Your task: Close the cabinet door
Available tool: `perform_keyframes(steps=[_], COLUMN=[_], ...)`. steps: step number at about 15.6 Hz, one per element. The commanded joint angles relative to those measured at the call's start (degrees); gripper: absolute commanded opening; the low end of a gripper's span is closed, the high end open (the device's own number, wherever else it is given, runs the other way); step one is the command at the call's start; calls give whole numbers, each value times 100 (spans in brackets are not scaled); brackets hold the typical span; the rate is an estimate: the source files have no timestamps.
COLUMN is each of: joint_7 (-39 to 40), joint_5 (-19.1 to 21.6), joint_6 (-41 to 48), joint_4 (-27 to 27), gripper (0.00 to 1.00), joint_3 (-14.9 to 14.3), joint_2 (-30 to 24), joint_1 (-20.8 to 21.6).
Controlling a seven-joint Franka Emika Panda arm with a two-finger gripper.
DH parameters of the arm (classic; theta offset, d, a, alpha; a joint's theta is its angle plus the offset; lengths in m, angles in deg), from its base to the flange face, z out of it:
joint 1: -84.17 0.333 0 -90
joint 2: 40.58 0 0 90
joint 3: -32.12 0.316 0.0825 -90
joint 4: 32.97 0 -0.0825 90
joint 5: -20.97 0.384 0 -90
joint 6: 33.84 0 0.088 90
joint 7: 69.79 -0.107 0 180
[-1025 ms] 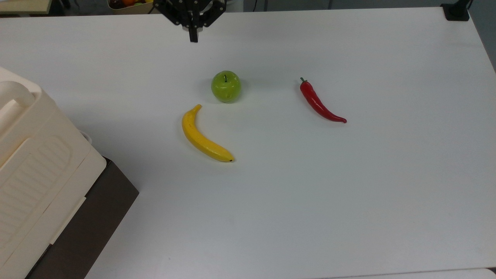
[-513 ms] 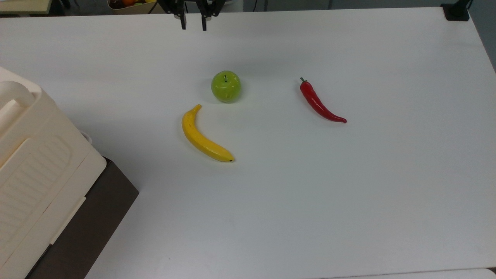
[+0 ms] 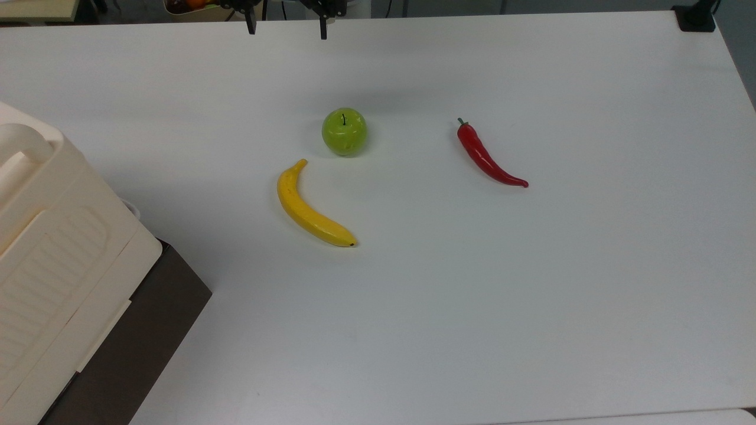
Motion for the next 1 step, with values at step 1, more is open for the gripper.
perform_keyframes(steps=[1], joint_7=[45], joint_5=[-62], joint_6=[88], joint_4=[166], gripper=[100], joint_3=[-29], joint_2=[-207], joint_1=[20])
